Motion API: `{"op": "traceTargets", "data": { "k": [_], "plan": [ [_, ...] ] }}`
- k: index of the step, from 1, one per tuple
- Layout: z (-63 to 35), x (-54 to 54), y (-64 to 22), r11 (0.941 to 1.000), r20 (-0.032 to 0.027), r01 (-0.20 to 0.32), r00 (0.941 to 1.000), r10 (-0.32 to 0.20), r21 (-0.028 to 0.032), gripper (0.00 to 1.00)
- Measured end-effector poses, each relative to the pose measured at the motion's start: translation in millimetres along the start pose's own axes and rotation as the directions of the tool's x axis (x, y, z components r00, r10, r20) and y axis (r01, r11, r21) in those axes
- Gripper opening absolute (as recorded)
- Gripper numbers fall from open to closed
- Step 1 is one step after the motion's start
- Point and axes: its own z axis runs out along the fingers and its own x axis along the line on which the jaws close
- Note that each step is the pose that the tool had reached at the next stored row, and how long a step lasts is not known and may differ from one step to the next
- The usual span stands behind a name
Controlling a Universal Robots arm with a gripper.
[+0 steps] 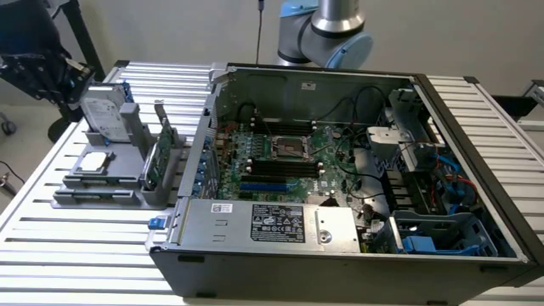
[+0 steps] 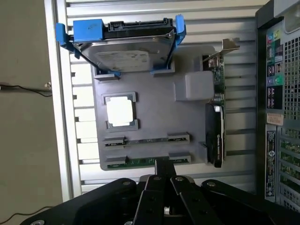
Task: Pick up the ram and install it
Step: 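Reach for the ram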
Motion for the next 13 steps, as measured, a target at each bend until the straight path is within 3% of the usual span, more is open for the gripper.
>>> {"op": "traceTargets", "data": {
  "k": [6,8,11,13],
  "plan": [
    [4.6,15.2,-1.5,1.0000,-0.0016,0.003,1.0000,-0.003,0.0020,0.11],
    [6.2,16.5,-2.4,1.0000,-0.0076,0.005,1.0000,-0.005,0.0024,0.11],
    [8.3,16.6,-5.9,0.9999,-0.0241,0.010,0.9997,-0.010,0.0034,0.11],
    [9.5,16.4,-8.6,0.9999,-0.0286,0.015,0.9995,-0.015,0.0035,0.11]
  ]
}}
